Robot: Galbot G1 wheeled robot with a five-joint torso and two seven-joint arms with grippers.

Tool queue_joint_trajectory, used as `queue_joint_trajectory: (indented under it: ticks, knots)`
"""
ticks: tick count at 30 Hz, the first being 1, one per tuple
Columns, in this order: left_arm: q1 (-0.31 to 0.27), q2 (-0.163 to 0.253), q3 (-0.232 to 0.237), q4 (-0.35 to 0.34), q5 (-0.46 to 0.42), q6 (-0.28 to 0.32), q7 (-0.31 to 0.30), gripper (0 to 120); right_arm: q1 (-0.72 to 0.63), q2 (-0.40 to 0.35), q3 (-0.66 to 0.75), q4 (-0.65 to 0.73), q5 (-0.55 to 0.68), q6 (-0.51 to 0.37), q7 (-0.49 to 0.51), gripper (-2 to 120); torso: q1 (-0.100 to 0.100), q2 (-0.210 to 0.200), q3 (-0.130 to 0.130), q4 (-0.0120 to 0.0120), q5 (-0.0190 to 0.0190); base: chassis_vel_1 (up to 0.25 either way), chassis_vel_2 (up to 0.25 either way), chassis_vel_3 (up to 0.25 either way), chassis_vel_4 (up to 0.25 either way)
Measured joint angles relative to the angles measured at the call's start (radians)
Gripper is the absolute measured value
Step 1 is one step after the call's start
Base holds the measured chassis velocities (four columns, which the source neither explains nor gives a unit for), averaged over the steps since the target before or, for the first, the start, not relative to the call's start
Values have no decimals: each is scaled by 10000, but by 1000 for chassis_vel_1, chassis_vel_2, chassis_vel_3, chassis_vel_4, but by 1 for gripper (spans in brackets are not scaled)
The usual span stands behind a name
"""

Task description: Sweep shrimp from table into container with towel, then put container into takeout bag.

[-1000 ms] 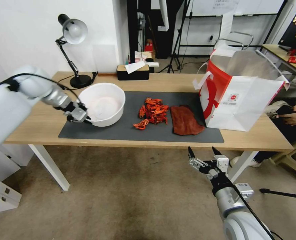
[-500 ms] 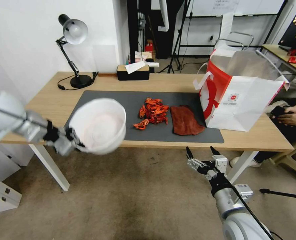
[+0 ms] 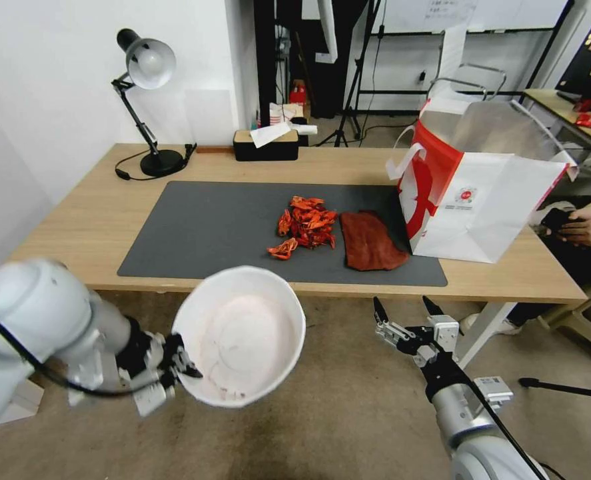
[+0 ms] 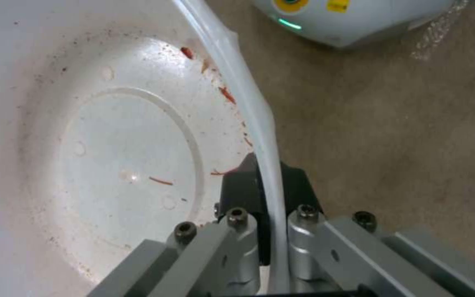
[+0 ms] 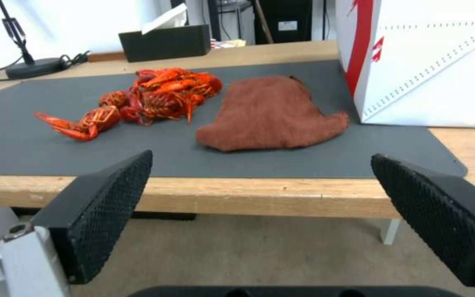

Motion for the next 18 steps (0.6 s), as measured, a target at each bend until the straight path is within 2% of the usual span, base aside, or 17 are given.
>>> queue_joint_trajectory:
  ticks: [1,3,4,6,7,9,11,13,17,18]
  knots:
    - [0,0,0,0,0,0,0,0,0,0,0,0,0,0,0,100,0,0,0,0,0,0,0,0,0]
    - [331,-454,396,447,819,-313,5,0,-31,3,0,64,-17,62,0,100,-1,-1,0,0,-1,0,0,0,0]
    - [331,-454,396,447,819,-313,5,0,-31,3,0,64,-17,62,0,100,-1,-1,0,0,-1,0,0,0,0]
    - [428,-984,832,1390,1497,-615,44,0,-81,3,2,164,-27,102,0,100,0,-2,0,0,-4,0,0,0,0]
    - [428,-984,832,1390,1497,-615,44,0,-81,3,2,164,-27,102,0,100,0,-2,0,0,-4,0,0,0,0]
    - [224,-1516,1148,2370,1940,-868,46,0,-94,5,-3,251,-34,111,-4,100,0,-2,1,1,-5,0,0,0,0]
    - [119,-1668,1206,2632,2009,-924,22,0,-93,4,-7,264,-34,118,-6,100,0,-1,0,1,-4,0,0,0,0]
    - [-247,-2173,1313,3349,2248,-1093,-157,0,-68,-3,-35,297,-35,159,-19,100,0,-1,0,-2,-4,0,0,0,0]
    - [-600,-2635,1423,3871,2468,-1197,-479,0,17,-49,-133,322,-33,173,-38,100,1,-1,1,-1,-2,0,0,0,0]
    - [-600,-2635,1423,3871,2468,-1197,-479,0,17,-49,-133,322,-33,173,-38,100,1,-1,1,-1,-2,0,0,0,0]
